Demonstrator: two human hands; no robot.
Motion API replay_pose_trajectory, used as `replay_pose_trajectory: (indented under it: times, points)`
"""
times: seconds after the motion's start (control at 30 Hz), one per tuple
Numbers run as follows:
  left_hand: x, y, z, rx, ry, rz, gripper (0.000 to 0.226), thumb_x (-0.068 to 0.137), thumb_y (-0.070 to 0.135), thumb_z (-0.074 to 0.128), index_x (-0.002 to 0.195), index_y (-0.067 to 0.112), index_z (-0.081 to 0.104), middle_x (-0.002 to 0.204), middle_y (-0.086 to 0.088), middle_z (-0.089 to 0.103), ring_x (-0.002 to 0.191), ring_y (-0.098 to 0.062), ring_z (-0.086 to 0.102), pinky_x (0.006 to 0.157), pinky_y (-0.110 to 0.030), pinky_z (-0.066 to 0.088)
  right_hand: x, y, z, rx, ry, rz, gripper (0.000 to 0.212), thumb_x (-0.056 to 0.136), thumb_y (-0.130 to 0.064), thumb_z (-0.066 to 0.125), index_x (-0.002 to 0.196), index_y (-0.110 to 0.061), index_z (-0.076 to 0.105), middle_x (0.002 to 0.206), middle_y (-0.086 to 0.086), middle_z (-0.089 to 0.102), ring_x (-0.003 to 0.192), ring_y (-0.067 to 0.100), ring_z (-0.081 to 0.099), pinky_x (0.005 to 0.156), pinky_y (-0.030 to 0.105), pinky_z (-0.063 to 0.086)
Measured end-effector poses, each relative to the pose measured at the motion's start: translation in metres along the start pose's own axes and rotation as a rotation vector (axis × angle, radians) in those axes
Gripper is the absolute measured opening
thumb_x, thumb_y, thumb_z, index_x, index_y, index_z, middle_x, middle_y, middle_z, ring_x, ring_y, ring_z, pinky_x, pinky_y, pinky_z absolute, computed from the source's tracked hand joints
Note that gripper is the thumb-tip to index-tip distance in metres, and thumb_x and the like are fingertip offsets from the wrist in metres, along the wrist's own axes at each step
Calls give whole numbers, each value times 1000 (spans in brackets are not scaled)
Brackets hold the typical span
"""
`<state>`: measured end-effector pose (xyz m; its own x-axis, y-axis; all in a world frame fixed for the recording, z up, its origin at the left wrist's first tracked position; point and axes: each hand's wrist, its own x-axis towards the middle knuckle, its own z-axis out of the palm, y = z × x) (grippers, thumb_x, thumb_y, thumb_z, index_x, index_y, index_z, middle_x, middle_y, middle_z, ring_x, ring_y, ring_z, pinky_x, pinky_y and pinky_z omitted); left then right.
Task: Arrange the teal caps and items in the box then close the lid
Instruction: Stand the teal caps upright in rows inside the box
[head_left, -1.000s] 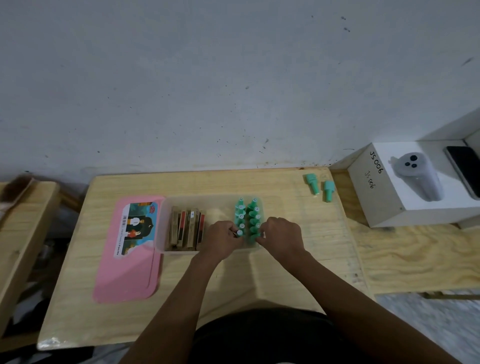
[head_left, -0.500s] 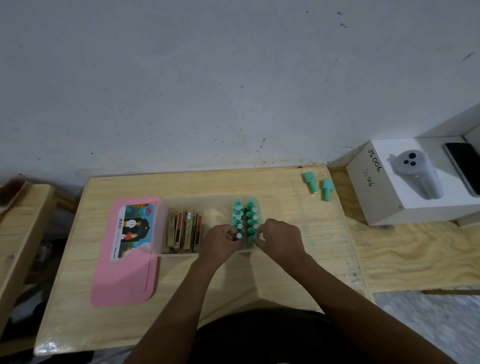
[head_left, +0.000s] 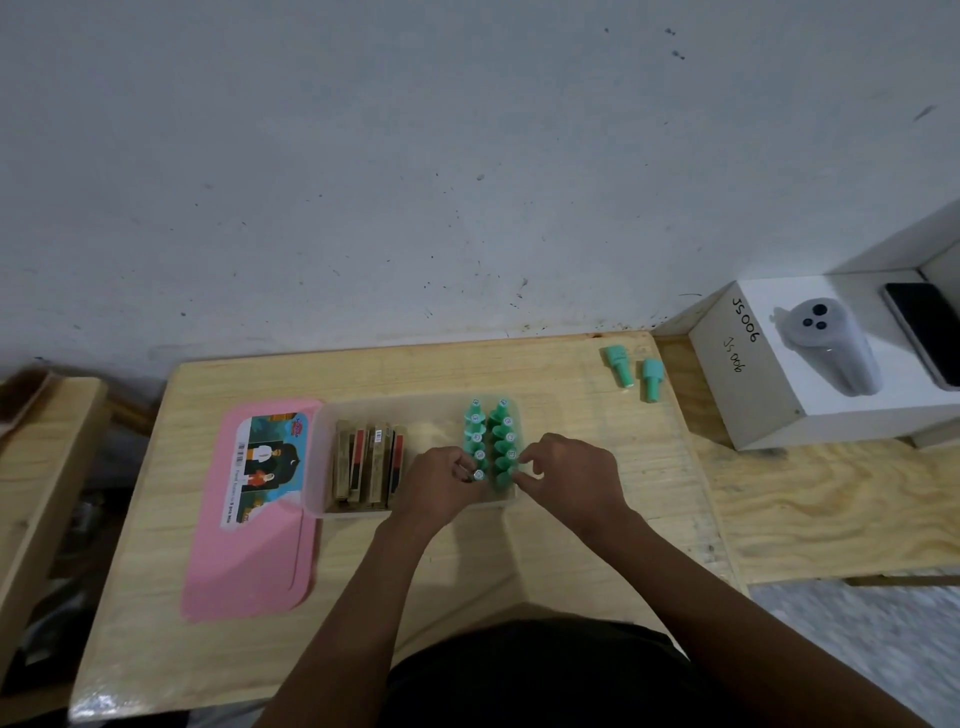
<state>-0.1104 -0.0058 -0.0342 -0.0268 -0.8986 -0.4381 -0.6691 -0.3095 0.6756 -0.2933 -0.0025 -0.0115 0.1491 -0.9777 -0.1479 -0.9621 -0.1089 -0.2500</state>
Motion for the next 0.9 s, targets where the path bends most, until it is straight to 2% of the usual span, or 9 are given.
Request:
replay_pose_trajectory:
  times: [0.07, 0.17, 0.3, 0.43, 0.57, 0.73, 0.83, 0.9]
  points:
    - [1, 7, -9, 72, -26, 15, 27, 70, 33, 80, 92, 20, 69, 80, 7, 66, 78, -12, 65, 74, -33, 56, -1, 9, -11, 26, 34, 30, 30, 86, -54, 59, 106, -35, 70, 97, -12, 69, 84, 8, 64, 63, 24, 43]
    - [5, 23, -24, 125, -16, 55, 28, 71, 36, 80, 92, 22, 69, 83, 4, 67, 76, -14, 65, 74, -32, 55, 2, 32, -29, 91, 76, 147, 31, 85, -57, 59, 107, -37, 68, 92, -15, 67, 84, 5, 62, 67, 25, 45]
    - [13, 55, -29, 19, 41, 131, 22, 76, 35, 77, 93, 23, 70, 80, 5, 65, 67, -9, 61, 67, -30, 51, 9, 70, -45, 207, 129, 351, 30, 85, -55, 62, 107, -37, 68, 90, -16, 69, 88, 8, 63, 65, 26, 44]
    - [29, 91, -9, -71, 29, 212, 17, 81, 38, 71, 88, 22, 72, 76, 7, 62, 64, -11, 57, 63, -32, 51, 15, 110, -48, 297, 128, 506, 33, 86, -51, 63, 112, -32, 68, 87, -15, 65, 84, 10, 61, 68, 29, 49]
    - [57, 126, 24, -122, -23, 240, 17, 83, 36, 68, 82, 20, 73, 76, 2, 66, 70, -12, 59, 67, -26, 46, 18, 143, -41, 336, 76, 561, 35, 87, -50, 61, 115, -29, 67, 101, -8, 69, 93, 15, 63, 75, 32, 49]
    - [102, 162, 70, -112, -115, 168, 20, 87, 33, 63, 92, 15, 71, 90, -3, 69, 85, -19, 63, 71, -24, 42, 31, 176, -24, 368, -7, 568, 39, 88, -48, 61, 121, -26, 63, 106, -5, 69, 90, 13, 60, 75, 32, 52]
    - [131, 171, 98, -61, -139, 75, 24, 87, 37, 61, 101, 19, 67, 90, 0, 64, 88, -22, 63, 70, -27, 43, 44, 190, -16, 426, -34, 584, 42, 88, -48, 61, 124, -27, 60, 102, -6, 66, 88, 12, 59, 72, 32, 52]
    - [146, 175, 116, -12, -131, 28, 30, 87, 39, 59, 109, 19, 62, 91, 1, 61, 92, -24, 63, 75, -30, 48, 54, 198, -11, 458, -22, 602, 40, 88, -45, 62, 123, -27, 60, 102, -5, 68, 86, 14, 62, 72, 33, 54]
